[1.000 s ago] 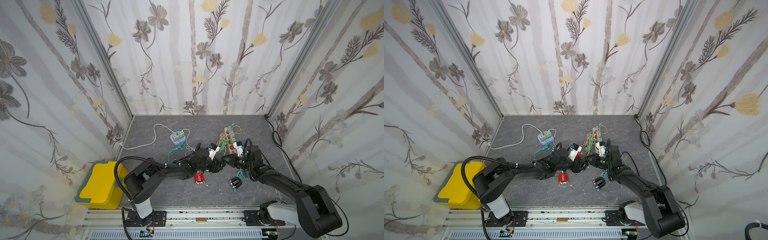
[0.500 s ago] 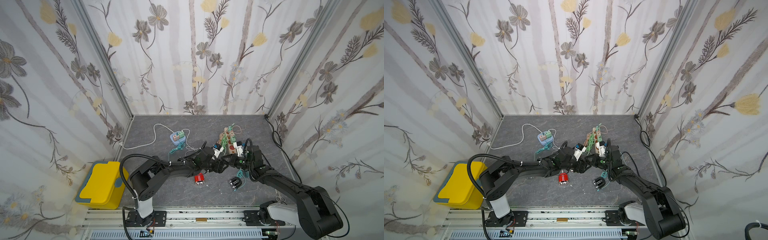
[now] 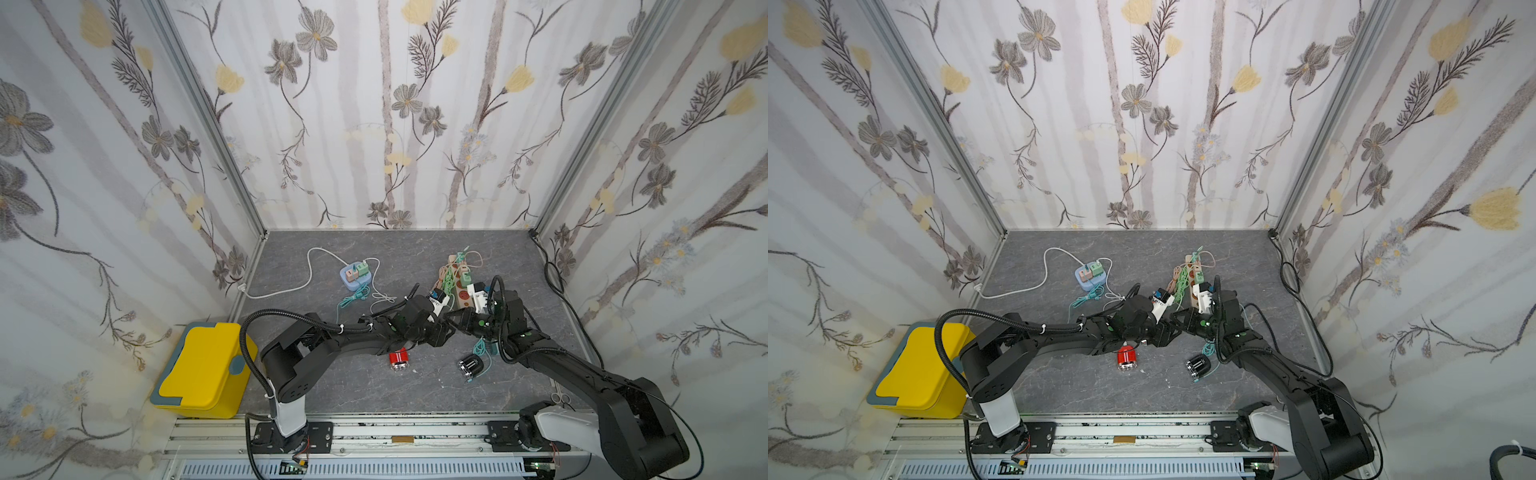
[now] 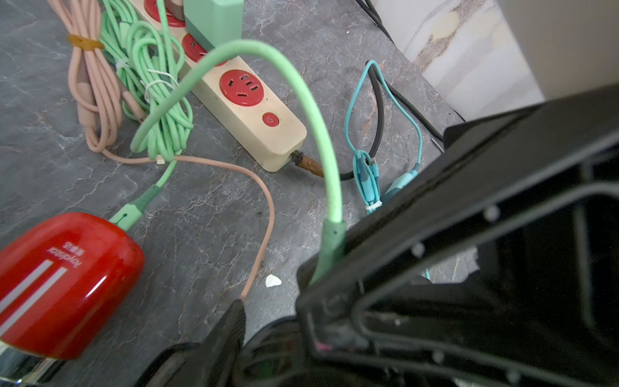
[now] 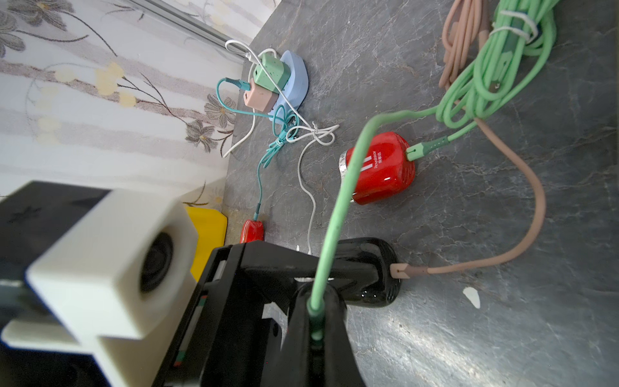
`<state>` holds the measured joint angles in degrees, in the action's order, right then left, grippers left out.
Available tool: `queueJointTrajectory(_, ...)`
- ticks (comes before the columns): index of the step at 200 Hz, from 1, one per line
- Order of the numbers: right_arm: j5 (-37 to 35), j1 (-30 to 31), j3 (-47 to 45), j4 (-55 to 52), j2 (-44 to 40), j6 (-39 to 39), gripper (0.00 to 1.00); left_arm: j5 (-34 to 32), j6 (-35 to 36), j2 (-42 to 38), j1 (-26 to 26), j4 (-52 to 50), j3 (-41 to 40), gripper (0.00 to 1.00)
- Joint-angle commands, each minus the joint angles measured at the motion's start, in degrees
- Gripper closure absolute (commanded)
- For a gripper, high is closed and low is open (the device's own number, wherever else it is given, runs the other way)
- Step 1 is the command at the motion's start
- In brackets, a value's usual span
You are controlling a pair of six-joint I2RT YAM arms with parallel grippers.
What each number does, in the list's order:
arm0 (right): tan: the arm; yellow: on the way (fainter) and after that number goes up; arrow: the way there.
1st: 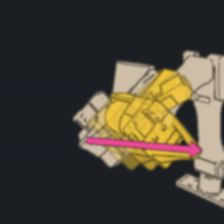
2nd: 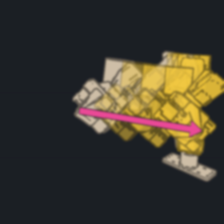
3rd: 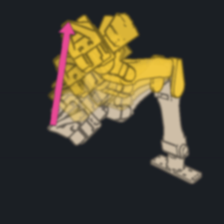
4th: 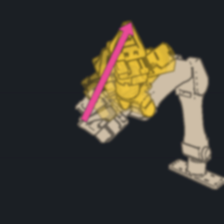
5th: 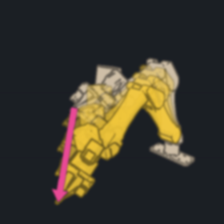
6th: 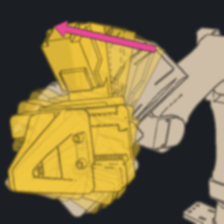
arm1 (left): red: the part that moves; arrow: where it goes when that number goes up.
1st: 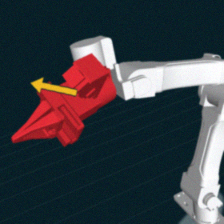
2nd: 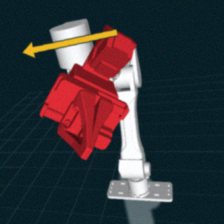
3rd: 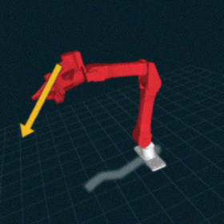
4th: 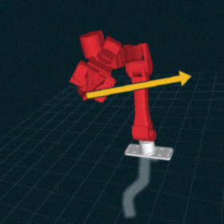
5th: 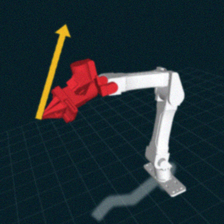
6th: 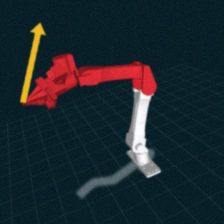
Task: Unplug the electric shaver
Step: Remove the charging cable from the electric shaver, then place the electric shaver at the center of the board.
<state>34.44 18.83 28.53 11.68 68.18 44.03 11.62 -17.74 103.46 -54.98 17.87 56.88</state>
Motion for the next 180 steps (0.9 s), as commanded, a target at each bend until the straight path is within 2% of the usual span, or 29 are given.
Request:
queueJointTrajectory(1,-4.1,-1.4,-0.7,3.3,-1.9,2.2,1.00,0.7,1.5,-1.2,-0.1,-2.3,-1.7,0.55)
queueJointTrajectory(76,-5.5,-7.5,-3.5,9.5,-7.0,7.8,1.00,0.5,2.9,-1.4,-4.5,-5.8,-3.9,0.58)
queueJointTrajectory(136,-6.8,-7.6,-1.4,2.4,-6.2,2.2,1.00,-1.7,-0.3,-2.3,-8.3,-6.0,-5.0,0.56)
queueJointTrajectory(180,-7.3,-7.6,-2.1,0.2,-7.4,0.3,1.00,-4.5,-2.6,-0.5,-10.8,-6.9,-4.8,0.50)
